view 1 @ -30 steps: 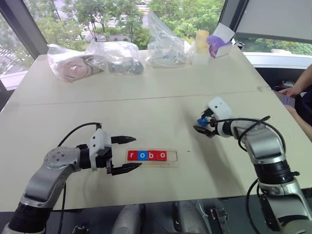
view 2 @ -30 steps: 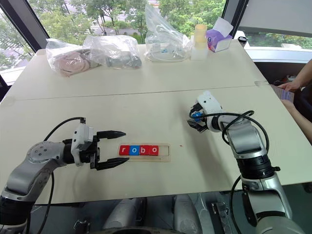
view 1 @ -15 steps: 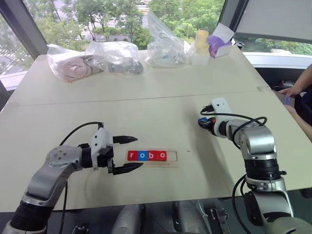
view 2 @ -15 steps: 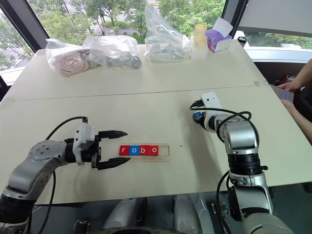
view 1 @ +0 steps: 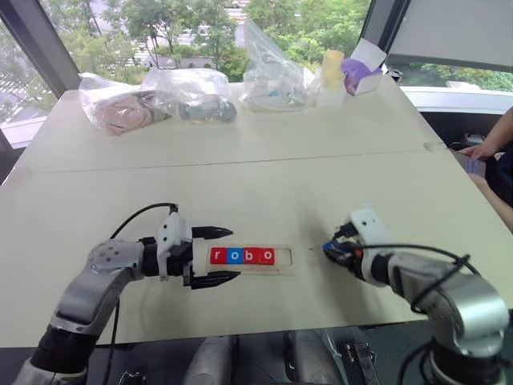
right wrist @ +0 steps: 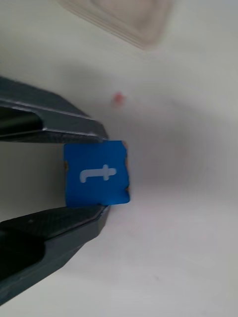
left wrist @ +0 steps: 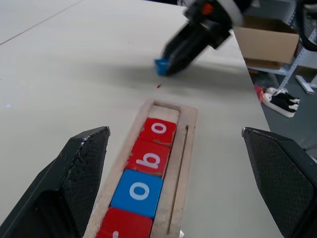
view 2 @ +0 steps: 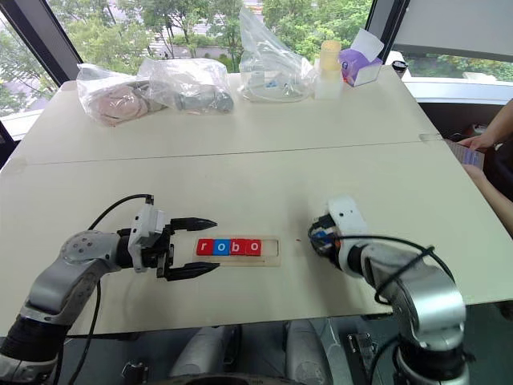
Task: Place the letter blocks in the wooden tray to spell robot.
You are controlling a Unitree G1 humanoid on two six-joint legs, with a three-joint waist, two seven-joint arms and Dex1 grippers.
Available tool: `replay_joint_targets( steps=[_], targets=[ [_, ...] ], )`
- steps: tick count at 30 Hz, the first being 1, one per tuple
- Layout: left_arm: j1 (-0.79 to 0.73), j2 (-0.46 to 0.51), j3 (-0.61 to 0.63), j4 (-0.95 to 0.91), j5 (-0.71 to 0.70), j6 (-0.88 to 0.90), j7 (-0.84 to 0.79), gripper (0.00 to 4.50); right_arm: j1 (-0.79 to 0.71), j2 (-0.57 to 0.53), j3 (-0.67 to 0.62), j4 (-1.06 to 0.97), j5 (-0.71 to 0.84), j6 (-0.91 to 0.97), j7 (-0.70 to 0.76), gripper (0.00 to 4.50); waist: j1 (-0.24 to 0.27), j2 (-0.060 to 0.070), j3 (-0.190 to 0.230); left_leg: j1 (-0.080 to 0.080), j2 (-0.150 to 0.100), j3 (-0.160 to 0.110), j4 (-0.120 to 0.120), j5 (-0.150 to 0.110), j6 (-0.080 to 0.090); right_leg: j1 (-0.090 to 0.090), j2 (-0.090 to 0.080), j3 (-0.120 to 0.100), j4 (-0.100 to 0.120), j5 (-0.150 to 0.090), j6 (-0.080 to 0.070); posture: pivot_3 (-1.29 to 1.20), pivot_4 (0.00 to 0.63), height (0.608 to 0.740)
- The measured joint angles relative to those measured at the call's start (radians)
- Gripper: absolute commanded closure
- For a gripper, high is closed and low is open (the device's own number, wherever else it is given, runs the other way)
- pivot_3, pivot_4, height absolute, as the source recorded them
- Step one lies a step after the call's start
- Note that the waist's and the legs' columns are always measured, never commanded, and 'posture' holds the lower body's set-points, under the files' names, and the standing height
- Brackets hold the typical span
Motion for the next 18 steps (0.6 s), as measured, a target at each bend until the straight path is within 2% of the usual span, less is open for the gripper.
replay_joint_targets(
  steps=[3, 9, 10, 11, 14, 18],
  targets=[
    [-0.005, -0.003, -0.005, 0.002, 0.003, -0.002, -0.001, 0.0, 0.007, 0.004, -0.032, 0.0, 0.049, 0.0, -0.054, 3.34, -0.001, 0.0, 0.0, 0.0, 0.0, 0.0, 0.0, 0.0, 0.0, 0.0, 0.0, 0.0, 0.0, 0.0, 0.0, 0.0, 0.15, 0.74],
    [0.0, -0.003, -0.004, 0.0, 0.003, -0.002, 0.001, 0.0, -0.041, -0.01, -0.065, 0.03, 0.176, 0.0, -0.129, 0.35, 0.001, 0.0, 0.0, 0.0, 0.0, 0.0, 0.0, 0.0, 0.0, 0.0, 0.001, 0.0, 0.0, 0.0, 0.001, 0.0, 0.15, 0.74],
    [0.002, -0.003, -0.004, -0.001, 0.003, -0.002, 0.003, 0.0, -0.06, -0.038, -0.061, 0.041, 0.208, 0.0, -0.12, 0.04, 0.001, 0.0, 0.0, 0.0, 0.0, 0.0, 0.001, 0.0, 0.0, 0.0, 0.001, 0.0, 0.0, 0.001, 0.002, 0.0, 0.15, 0.74],
    [0.003, -0.003, -0.004, -0.003, 0.003, 0.0, 0.005, 0.0, -0.094, -0.092, -0.055, 0.05, 0.239, -0.001, -0.087, 0.04, 0.0, 0.001, 0.001, 0.0, -0.001, 0.001, 0.001, 0.0, 0.0, 0.0, 0.001, 0.0, 0.0, 0.001, 0.001, 0.0, 0.15, 0.74],
    [0.002, -0.003, -0.005, -0.015, 0.003, 0.004, 0.012, 0.0, -0.225, -0.366, -0.03, 0.059, 0.315, -0.077, 0.122, 0.04, 0.001, 0.003, 0.002, 0.0, 0.0, 0.001, 0.001, 0.0, 0.001, 0.002, 0.001, -0.001, -0.002, -0.001, 0.001, 0.0, 0.15, 0.74],
    [-0.002, -0.005, -0.005, -0.023, 0.003, 0.02, 0.024, 0.0, -0.14, -0.588, 0.076, 0.157, 0.251, -0.456, 0.406, 0.04, 0.004, 0.001, 0.001, 0.001, 0.001, -0.003, -0.001, 0.0, 0.001, 0.008, 0.001, -0.009, -0.009, 0.0, 0.004, 0.0, 0.15, 0.74]
  ],
)
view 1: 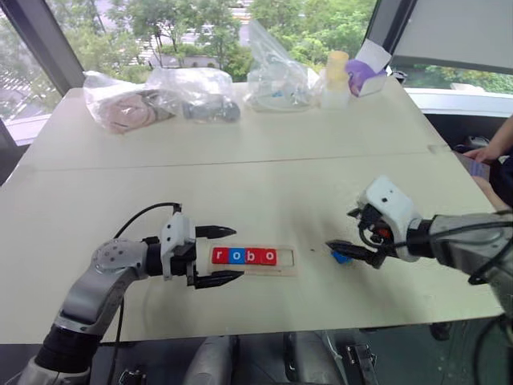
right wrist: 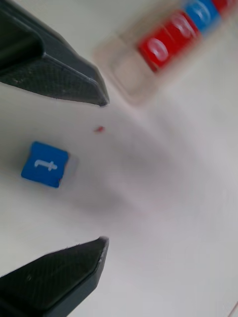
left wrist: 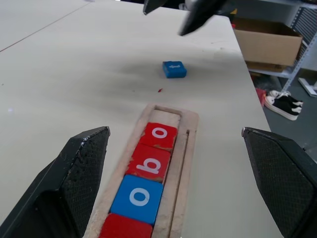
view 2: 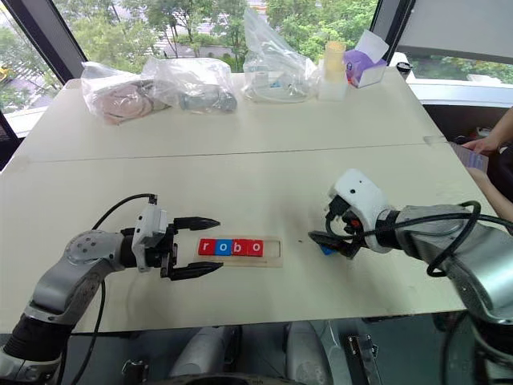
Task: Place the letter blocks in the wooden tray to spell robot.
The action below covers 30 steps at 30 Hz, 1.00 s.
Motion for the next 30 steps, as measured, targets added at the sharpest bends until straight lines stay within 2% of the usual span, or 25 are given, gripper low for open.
replay_joint_targets(
  steps=[4, 7, 9, 11, 18, 21, 26, 27, 30],
  targets=[
    [-0.015, 0.002, 0.002, -0.001, 0.0, 0.01, 0.008, 0.0, 0.054, -0.115, 0.124, 0.246, -0.155, -0.482, 0.343, 0.04, -0.007, 0.0, 0.0, 0.001, -0.001, 0.003, 0.002, -0.002, 0.003, 0.002, -0.002, 0.004, -0.004, 0.0, 0.002, 0.0, 0.15, 0.74],
    [-0.016, 0.003, 0.006, -0.01, -0.001, 0.021, 0.018, 0.0, 0.007, -0.119, 0.212, 0.406, -0.268, -0.709, 0.472, 0.04, -0.009, 0.0, 0.001, 0.001, -0.001, 0.004, 0.002, -0.002, 0.003, 0.002, -0.002, 0.005, -0.004, 0.001, 0.001, 0.0, 0.15, 0.74],
    [-0.011, 0.004, 0.008, -0.02, -0.002, 0.025, 0.024, 0.0, -0.028, -0.106, 0.263, 0.499, -0.34, -0.823, 0.515, 0.04, -0.006, 0.0, 0.001, 0.001, -0.001, 0.003, 0.001, -0.002, 0.002, 0.001, -0.002, 0.005, -0.003, 0.001, 0.001, 0.0, 0.15, 0.74],
    [-0.002, 0.005, 0.012, -0.038, -0.002, 0.032, 0.031, 0.0, -0.09, -0.048, 0.309, 0.629, -0.414, -0.939, 0.548, 0.04, -0.006, 0.0, 0.001, 0.001, -0.001, 0.003, 0.001, -0.002, 0.002, 0.001, -0.002, 0.005, -0.003, 0.001, 0.001, 0.0, 0.15, 0.74],
    [0.014, 0.012, 0.023, -0.052, -0.012, 0.049, 0.047, 0.0, -0.198, 0.043, 0.368, 0.834, -0.505, -1.106, 0.62, 0.04, -0.003, 0.001, 0.002, 0.001, -0.001, 0.002, 0.002, -0.001, 0.002, 0.001, -0.002, 0.005, -0.003, 0.001, 0.0, 0.0, 0.15, 0.74],
    [0.016, 0.017, 0.027, -0.053, -0.013, 0.049, 0.051, 0.0, -0.213, 0.064, 0.368, 0.871, -0.513, -1.137, 0.644, 0.76, -0.002, 0.0, 0.001, 0.001, -0.001, 0.002, 0.002, -0.001, 0.002, 0.002, -0.002, 0.005, -0.003, 0.001, 0.0, 0.0, 0.15, 0.74],
    [0.022, 0.02, 0.043, -0.057, -0.014, 0.049, 0.054, 0.0, -0.213, 0.094, 0.358, 0.869, -0.512, -1.108, 0.652, 3.24, -0.006, 0.0, 0.001, 0.002, 0.0, 0.002, 0.002, -0.001, 0.001, 0.002, -0.002, 0.006, -0.002, 0.002, -0.001, 0.0, 0.15, 0.74],
    [0.024, 0.02, 0.043, -0.057, -0.014, 0.049, 0.054, 0.0, -0.213, 0.1, 0.354, 0.863, -0.511, -1.081, 0.649, 3.37, -0.005, 0.0, 0.001, 0.002, 0.0, 0.002, 0.002, -0.001, 0.001, 0.002, -0.002, 0.006, -0.002, 0.002, -0.001, 0.0, 0.15, 0.74],
    [0.024, 0.02, 0.043, -0.058, -0.014, 0.049, 0.056, 0.0, -0.202, 0.135, 0.33, 0.798, -0.498, -0.917, 0.597, 3.36, -0.006, 0.0, 0.001, 0.002, 0.0, 0.001, 0.002, -0.001, 0.001, 0.001, -0.002, 0.007, -0.002, 0.002, -0.002, 0.0, 0.15, 0.74]
  ],
)
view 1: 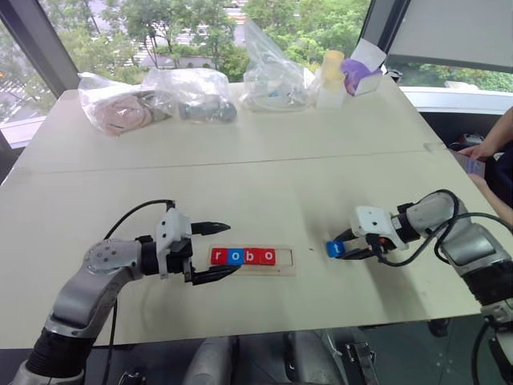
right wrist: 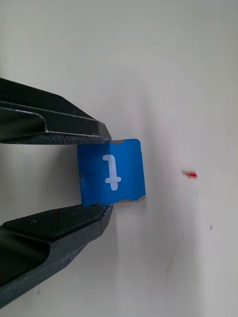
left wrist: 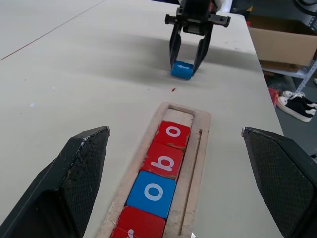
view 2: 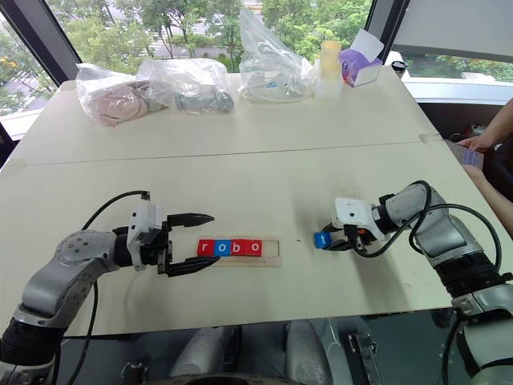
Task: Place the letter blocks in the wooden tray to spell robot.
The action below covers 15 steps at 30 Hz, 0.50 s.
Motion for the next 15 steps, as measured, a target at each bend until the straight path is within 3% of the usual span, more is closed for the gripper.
replay_joint_targets(
  steps=[8, 15],
  targets=[
    [0.011, 0.0, 0.005, -0.001, 0.0, -0.002, 0.012, 0.0, 0.09, 0.018, -0.028, -0.293, 0.028, 0.369, -0.152, 3.36, 0.007, 0.0, 0.0, -0.001, 0.0, 0.0, 0.0, 0.0, 0.0, -0.001, -0.001, 0.0, 0.0, -0.001, -0.001, 0.0, 0.15, 0.74],
    [0.011, -0.002, 0.005, -0.001, 0.0, -0.002, 0.015, 0.0, 0.143, 0.013, -0.02, -0.421, 0.019, 0.436, -0.233, 3.36, 0.005, 0.0, 0.0, -0.001, 0.0, 0.0, 0.0, 0.0, 0.0, -0.001, 0.0, 0.0, 0.0, -0.001, -0.002, 0.0, 0.15, 0.74]
  ],
)
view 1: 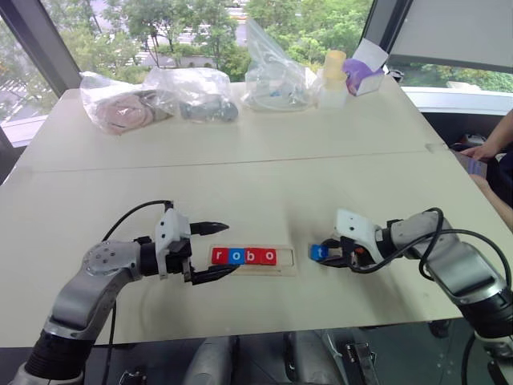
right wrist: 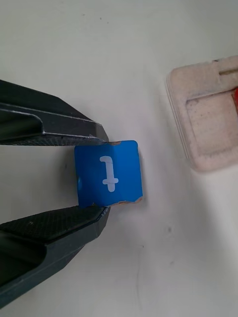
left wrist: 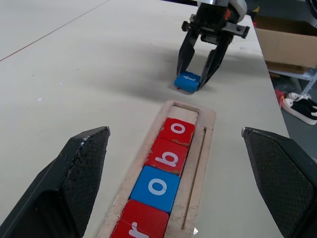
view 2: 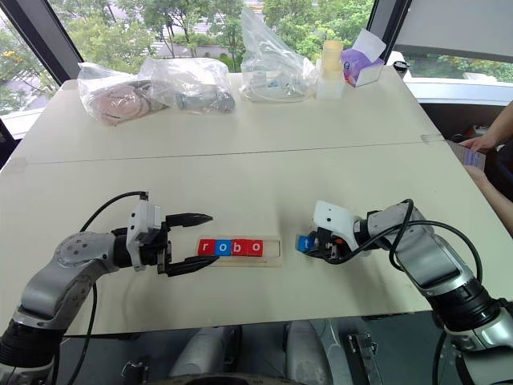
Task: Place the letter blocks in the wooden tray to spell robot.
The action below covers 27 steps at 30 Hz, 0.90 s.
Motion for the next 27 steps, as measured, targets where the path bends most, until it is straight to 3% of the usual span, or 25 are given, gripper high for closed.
replay_joint_targets(
  steps=[7, 19, 27],
  targets=[
    [-0.004, -0.009, 0.0, 0.0, 0.0, -0.002, 0.0, 0.0, -0.001, 0.008, 0.0, 0.02, 0.003, -0.025, -0.037, 3.36, 0.0, 0.0, 0.0, 0.0, 0.0, 0.0, 0.0, 0.0, 0.0, 0.0, 0.0, 0.0, 0.0, 0.0, 0.001, 0.0, 0.15, 0.74],
    [-0.002, -0.013, -0.001, 0.0, 0.001, -0.006, 0.001, 0.0, -0.035, 0.039, 0.008, -0.217, 0.104, 0.218, -0.097, 3.36, 0.001, 0.0, 0.0, 0.0, 0.0, 0.0, 0.0, 0.0, 0.0, 0.0, 0.0, 0.0, 0.0, 0.001, 0.001, 0.0, 0.15, 0.74],
    [-0.003, -0.013, -0.002, 0.0, 0.0, -0.002, 0.0, 0.0, -0.093, 0.077, 0.05, -0.23, 0.129, 0.287, -0.153, 3.36, 0.0, 0.0, 0.0, 0.0, 0.0, 0.0, 0.0, 0.0, 0.0, 0.0, 0.0, -0.001, 0.0, 0.001, 0.001, 0.0, 0.15, 0.74]
  ],
)
